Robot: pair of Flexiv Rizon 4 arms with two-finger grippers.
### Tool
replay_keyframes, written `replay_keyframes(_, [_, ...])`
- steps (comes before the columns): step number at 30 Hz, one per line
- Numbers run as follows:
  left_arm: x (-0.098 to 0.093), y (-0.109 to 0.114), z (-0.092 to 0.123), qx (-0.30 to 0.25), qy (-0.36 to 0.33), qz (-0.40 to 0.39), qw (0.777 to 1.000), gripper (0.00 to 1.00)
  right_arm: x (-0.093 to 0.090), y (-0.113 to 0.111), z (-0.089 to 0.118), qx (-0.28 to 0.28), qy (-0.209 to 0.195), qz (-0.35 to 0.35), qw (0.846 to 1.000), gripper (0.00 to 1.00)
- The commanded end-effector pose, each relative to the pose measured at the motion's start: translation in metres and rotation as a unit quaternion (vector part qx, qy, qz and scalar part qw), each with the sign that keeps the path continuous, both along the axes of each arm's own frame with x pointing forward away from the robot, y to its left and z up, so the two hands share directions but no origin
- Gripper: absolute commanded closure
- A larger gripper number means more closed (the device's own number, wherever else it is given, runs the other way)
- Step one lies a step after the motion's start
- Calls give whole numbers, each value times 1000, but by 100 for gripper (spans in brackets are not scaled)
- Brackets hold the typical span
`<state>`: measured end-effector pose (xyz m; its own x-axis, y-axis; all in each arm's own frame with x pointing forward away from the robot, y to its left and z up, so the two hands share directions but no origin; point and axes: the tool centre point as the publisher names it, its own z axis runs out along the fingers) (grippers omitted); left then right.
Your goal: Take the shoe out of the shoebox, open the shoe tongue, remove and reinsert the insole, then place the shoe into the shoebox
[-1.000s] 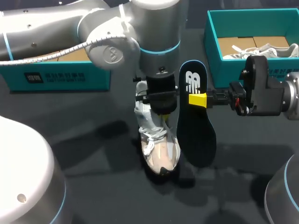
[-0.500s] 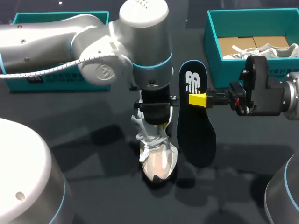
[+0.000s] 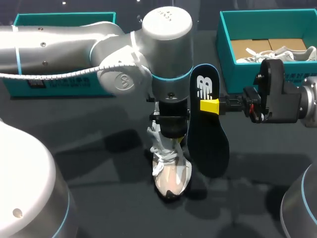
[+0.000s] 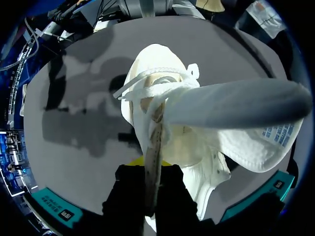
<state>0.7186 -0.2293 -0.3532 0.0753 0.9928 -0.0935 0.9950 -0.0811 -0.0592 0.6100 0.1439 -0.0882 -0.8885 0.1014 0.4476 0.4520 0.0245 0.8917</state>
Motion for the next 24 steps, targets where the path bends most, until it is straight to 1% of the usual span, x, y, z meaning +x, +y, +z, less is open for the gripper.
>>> replay_keyframes(1, [4, -15, -12, 9, 3, 1, 1000, 100, -1, 1, -1, -1, 0, -1, 1000, 100])
replay_keyframes(12, [6, -26, -29, 20, 0, -2, 1000, 100, -1, 1, -1, -1, 0, -1, 1000, 100])
replay_keyframes(13, [6, -27, -29, 19, -1, -2, 1000, 98, -1, 1, -1, -1, 0, -1, 1000, 100])
replay_keyframes(15, [7, -27, -27, 16, -3, -3, 1000, 77, -1, 1, -1, -1, 0, -1, 1000, 100])
replay_keyframes(16, [8, -27, -25, 12, -5, -3, 1000, 71, -1, 1, -1, -1, 0, -1, 1000, 100])
replay_keyframes(17, [8, -26, -24, 10, -6, -3, 1000, 69, -1, 1, -1, -1, 0, -1, 1000, 100])
replay_keyframes(21, [10, -23, -11, -10, -17, -1, 1000, 51, -1, 1, -1, -1, 0, -1, 1000, 100])
replay_keyframes(22, [11, -22, -7, -17, -20, 1, 1000, 43, -1, 1, -1, -1, 0, -1, 1000, 100])
replay_keyframes(23, [11, -21, -2, -24, -24, 4, 999, 29, -1, 1, -1, -1, 0, -1, 1000, 100])
replay_keyframes(24, [12, -19, 4, -34, -30, 5, 999, 10, -1, 1, -1, -1, 0, -1, 1000, 100])
